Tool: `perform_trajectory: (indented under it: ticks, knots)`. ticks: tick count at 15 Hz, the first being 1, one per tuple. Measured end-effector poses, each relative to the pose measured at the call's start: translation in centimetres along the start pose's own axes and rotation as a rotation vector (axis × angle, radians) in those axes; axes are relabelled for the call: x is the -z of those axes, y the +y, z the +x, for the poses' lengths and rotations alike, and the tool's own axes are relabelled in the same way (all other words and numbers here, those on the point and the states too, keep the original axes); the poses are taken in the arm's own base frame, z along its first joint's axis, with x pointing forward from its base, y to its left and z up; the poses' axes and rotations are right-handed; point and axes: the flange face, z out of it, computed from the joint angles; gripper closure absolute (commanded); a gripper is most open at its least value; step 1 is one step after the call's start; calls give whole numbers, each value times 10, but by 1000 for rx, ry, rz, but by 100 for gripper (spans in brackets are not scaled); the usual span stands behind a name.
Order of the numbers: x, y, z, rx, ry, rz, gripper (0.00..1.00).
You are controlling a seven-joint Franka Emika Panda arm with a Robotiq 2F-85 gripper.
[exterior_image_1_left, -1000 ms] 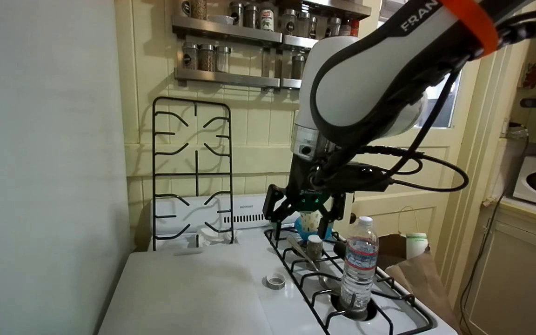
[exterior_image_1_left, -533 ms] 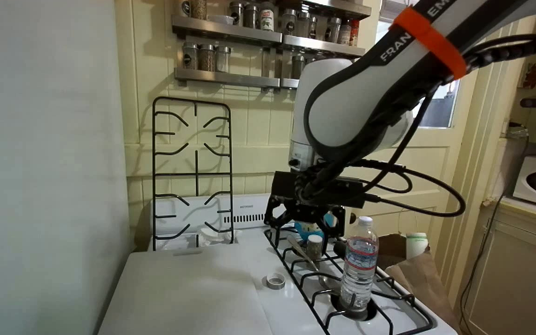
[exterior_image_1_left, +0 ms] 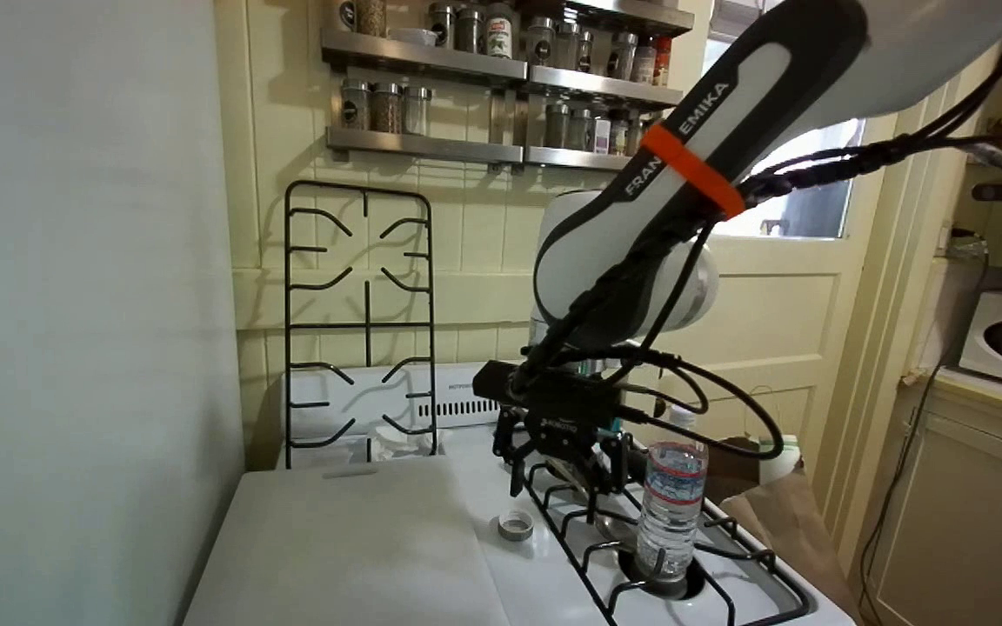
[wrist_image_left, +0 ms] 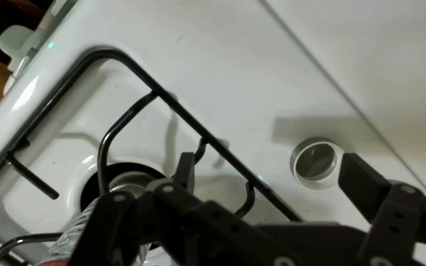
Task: Put the grey tape in the blue bowl.
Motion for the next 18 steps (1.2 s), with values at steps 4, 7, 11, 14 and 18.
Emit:
perform_trajectory:
  ticks: [4,7,11,14,18]
  knots:
    - [-14,-17,2,-87,-12,-5,0]
    - [-16,-19,4,-116,-17,-6,0]
    - [-10,-21,14,-226,26,34,0]
    - [-7,-25,19,-346,66,66,0]
    - [-16,-34,9,-400,102,56,0]
